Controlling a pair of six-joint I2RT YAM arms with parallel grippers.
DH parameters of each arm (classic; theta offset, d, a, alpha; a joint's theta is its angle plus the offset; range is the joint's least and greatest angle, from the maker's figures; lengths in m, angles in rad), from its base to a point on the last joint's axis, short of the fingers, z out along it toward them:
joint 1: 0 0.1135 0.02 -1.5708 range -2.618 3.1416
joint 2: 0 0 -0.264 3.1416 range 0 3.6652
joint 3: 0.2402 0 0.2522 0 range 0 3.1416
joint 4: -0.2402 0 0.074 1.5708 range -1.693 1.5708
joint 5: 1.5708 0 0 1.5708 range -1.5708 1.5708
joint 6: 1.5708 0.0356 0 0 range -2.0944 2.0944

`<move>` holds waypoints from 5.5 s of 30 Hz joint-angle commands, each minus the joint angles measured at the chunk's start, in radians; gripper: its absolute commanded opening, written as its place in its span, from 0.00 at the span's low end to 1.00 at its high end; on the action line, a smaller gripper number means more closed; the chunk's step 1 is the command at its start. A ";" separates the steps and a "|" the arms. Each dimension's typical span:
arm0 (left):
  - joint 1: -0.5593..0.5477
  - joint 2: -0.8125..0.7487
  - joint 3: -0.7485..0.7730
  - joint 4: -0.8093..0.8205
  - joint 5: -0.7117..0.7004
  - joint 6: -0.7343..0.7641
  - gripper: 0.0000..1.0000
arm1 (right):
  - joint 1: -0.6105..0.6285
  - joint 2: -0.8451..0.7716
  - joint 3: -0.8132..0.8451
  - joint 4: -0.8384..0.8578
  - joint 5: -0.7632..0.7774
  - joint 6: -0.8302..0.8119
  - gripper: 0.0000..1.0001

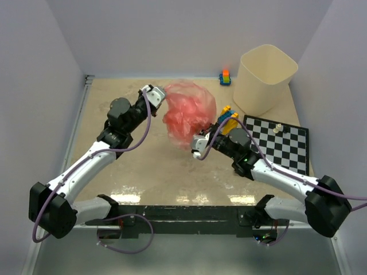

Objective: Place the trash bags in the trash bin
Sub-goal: Unfold the trash bag at the center of the board.

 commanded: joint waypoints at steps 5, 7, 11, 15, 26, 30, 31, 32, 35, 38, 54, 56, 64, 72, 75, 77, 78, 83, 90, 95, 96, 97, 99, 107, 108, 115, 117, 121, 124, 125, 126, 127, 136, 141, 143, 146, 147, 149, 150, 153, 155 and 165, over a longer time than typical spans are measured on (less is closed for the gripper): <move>0.058 0.057 0.194 0.180 -0.194 0.182 0.00 | -0.084 0.101 0.327 0.235 0.240 0.016 0.00; 0.069 0.109 0.294 0.183 -0.241 0.196 0.00 | -0.124 0.164 0.451 0.250 0.233 0.005 0.00; 0.081 0.139 0.384 0.252 -0.331 0.201 0.00 | -0.176 0.225 0.628 0.272 0.254 0.053 0.00; 0.081 0.087 0.285 0.159 -0.283 0.134 0.00 | -0.176 0.160 0.489 0.157 0.210 0.109 0.00; 0.065 -0.278 -0.139 -0.409 -0.080 -0.040 0.00 | -0.084 -0.284 0.139 -0.607 -0.071 0.159 0.00; 0.065 -0.271 -0.071 -0.368 -0.146 0.007 0.00 | -0.084 -0.284 0.221 -0.706 -0.048 0.127 0.09; 0.065 -0.256 -0.051 -0.368 -0.161 0.012 0.00 | -0.084 -0.266 0.247 -0.742 -0.059 0.113 0.14; 0.065 -0.246 -0.039 -0.372 -0.175 0.011 0.00 | -0.084 -0.241 0.281 -0.789 -0.066 0.110 0.16; 0.065 -0.248 -0.060 -0.368 -0.174 0.012 0.00 | -0.084 -0.143 0.385 -0.982 -0.108 0.122 0.32; 0.065 -0.269 -0.073 -0.331 -0.157 0.008 0.00 | -0.084 -0.024 0.557 -1.238 -0.213 0.117 0.51; 0.065 -0.217 0.050 -0.265 -0.169 -0.035 0.00 | -0.118 0.305 0.946 -0.888 -0.157 1.049 0.98; 0.065 -0.210 0.073 -0.259 -0.183 -0.047 0.00 | -0.115 0.314 0.882 -0.831 -0.088 1.169 0.99; 0.066 -0.185 0.174 -0.283 -0.175 -0.086 0.00 | -0.080 0.363 0.843 -0.787 0.079 1.188 0.98; 0.073 -0.173 0.233 -0.283 -0.189 -0.091 0.00 | -0.084 0.435 0.809 -0.771 0.230 1.167 0.95; 0.078 -0.180 0.231 -0.291 -0.200 -0.075 0.00 | -0.098 0.425 0.768 -0.736 0.244 1.125 0.85; 0.084 -0.191 0.224 -0.292 -0.235 -0.069 0.00 | -0.106 0.422 0.754 -0.739 0.245 1.105 0.79; 0.087 -0.196 0.220 -0.292 -0.238 -0.068 0.00 | -0.112 0.417 0.742 -0.737 0.239 1.098 0.75; 0.105 -0.217 0.181 -0.305 -0.233 -0.057 0.00 | -0.141 0.403 0.685 -0.725 0.162 1.056 0.42; 0.105 -0.286 0.023 -0.348 -0.224 -0.006 0.00 | -0.202 0.411 0.677 -0.759 0.012 0.996 0.00; 0.105 -0.292 -0.091 -0.432 -0.172 -0.052 0.00 | -0.230 0.446 0.766 -0.805 -0.207 0.978 0.00; 0.105 -0.289 -0.094 -0.435 -0.160 -0.073 0.00 | -0.230 0.455 0.803 -0.832 -0.233 0.982 0.00; 0.105 -0.283 -0.096 -0.438 -0.143 -0.086 0.00 | -0.230 0.465 0.832 -0.858 -0.247 0.981 0.00; 0.105 -0.263 -0.089 -0.440 -0.123 -0.107 0.00 | -0.230 0.475 0.873 -0.903 -0.273 1.051 0.00; 0.141 -0.015 0.022 -0.383 -0.154 -0.110 0.00 | -0.279 0.644 1.054 -0.901 -0.244 1.116 0.00; 0.156 0.032 0.048 -0.368 -0.145 -0.104 0.00 | -0.287 0.691 1.137 -0.914 -0.208 1.096 0.00; 0.231 0.411 0.508 -0.176 -0.201 -0.012 0.00 | -0.353 1.031 1.767 -0.794 0.067 1.002 0.00; 0.237 0.494 0.677 -0.126 -0.235 0.020 0.00 | -0.351 0.994 1.753 -0.571 0.157 0.949 0.00; 0.230 0.600 1.005 0.002 -0.238 0.014 0.00 | -0.353 0.907 1.769 -0.102 0.314 0.938 0.00; 0.185 0.642 1.199 0.138 -0.209 0.037 0.00 | -0.328 0.841 1.789 0.237 0.352 0.911 0.00; 0.155 0.645 1.239 0.214 -0.209 0.075 0.00 | -0.304 0.818 1.794 0.316 0.327 0.865 0.00; 0.124 0.643 1.253 0.294 -0.169 0.119 0.00 | -0.272 0.799 1.796 0.388 0.291 0.801 0.00; 0.083 0.637 1.254 0.398 -0.145 0.176 0.00 | -0.230 0.776 1.794 0.427 0.261 0.733 0.00; -0.166 0.466 0.696 0.923 0.159 0.716 0.00 | -0.092 0.493 1.245 0.556 0.254 0.493 0.00; -0.168 0.239 -0.106 1.065 0.173 0.908 0.00 | -0.090 0.154 0.424 0.351 0.328 0.403 0.00; -0.184 0.122 -0.438 1.059 0.165 0.910 0.00 | -0.089 -0.013 0.080 0.074 0.314 0.459 0.00; -0.258 -0.170 -0.829 0.882 0.197 0.966 0.00 | -0.083 -0.281 -0.097 -0.412 0.143 0.513 0.00; -0.275 -0.315 -0.873 0.738 0.223 0.969 0.00 | -0.083 -0.364 -0.108 -0.529 0.119 0.521 0.00; -0.289 -0.563 -0.829 0.325 0.268 0.908 0.00 | -0.086 -0.544 -0.088 -0.581 0.111 0.521 0.00; -0.290 -0.620 -0.783 0.150 0.277 0.860 0.00 | -0.086 -0.577 -0.078 -0.555 0.143 0.545 0.00; -0.298 -0.683 -0.708 -0.044 0.221 0.744 0.00 | -0.086 -0.508 0.014 -0.544 0.147 0.538 0.00; -0.298 -0.676 -0.666 -0.094 0.150 0.663 0.00 | -0.086 -0.393 0.095 -0.564 0.156 0.573 0.00; -0.237 -0.320 -0.433 -0.056 -0.394 0.306 0.00 | -0.092 0.064 0.343 -0.417 0.312 0.763 0.00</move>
